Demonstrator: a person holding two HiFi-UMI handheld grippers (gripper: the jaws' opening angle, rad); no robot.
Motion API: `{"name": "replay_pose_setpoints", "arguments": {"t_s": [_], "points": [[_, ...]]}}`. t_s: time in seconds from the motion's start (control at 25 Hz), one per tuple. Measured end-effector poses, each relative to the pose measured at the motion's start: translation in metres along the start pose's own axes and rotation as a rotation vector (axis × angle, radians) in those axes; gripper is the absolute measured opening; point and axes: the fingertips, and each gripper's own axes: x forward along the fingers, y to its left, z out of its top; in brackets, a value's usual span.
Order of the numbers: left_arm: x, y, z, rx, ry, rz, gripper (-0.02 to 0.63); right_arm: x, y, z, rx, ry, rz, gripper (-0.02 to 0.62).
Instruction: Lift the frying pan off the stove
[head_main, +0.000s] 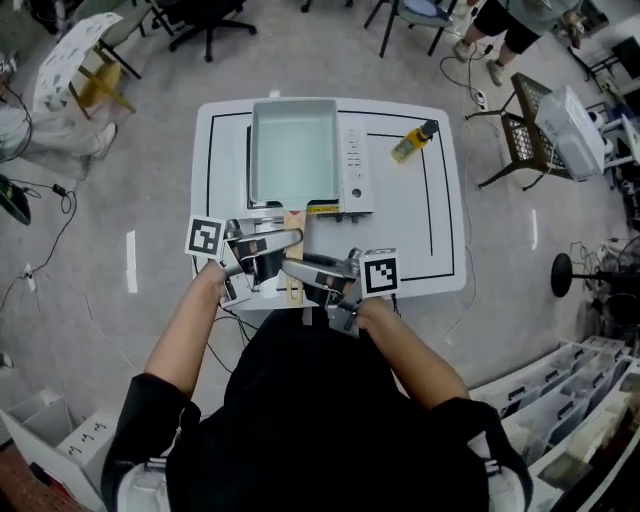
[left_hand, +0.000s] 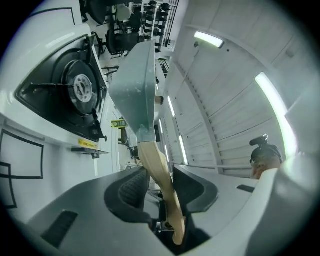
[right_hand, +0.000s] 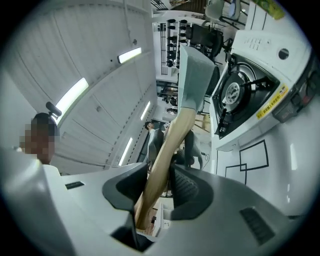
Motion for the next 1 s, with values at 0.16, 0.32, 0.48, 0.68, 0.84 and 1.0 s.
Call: {"name": "replay_pose_setpoints", "arguments": {"t_s": [0.16, 0.32, 0.48, 0.68, 0.84, 1.0], "points": [[0.02, -0.03, -0.03, 0.066, 0.073, -0.048, 0.164, -0.026, 0.034, -0.017, -0.084, -0.055, -0.003, 0.149], [0.044, -0.053, -0.052, 0.117, 0.175, -0.071, 0.16, -0.051, 0.058, -0.026, -0.148, -0.14, 0.0, 0.147], [0.053, -0.064, -0.067, 0.143, 0.267, -0.071, 0.161, -0.06, 0.073, -0.035, -0.185, -0.192, -0.026, 0.149], [0.092, -0.061, -0.133, 0.154, 0.402, -0.068, 0.161, -0.115, 0.082, -0.078, -0.215, -0.282, -0.075, 0.149], [0.105, -0.062, -0.179, 0.134, 0.491, -0.067, 0.163, -0.141, 0.092, -0.113, -0.221, -0.35, -0.11, 0.156], [0.109, -0.061, -0.232, 0.116, 0.553, -0.087, 0.163, -0.159, 0.096, -0.159, -0.215, -0.412, -0.131, 0.16]]}}
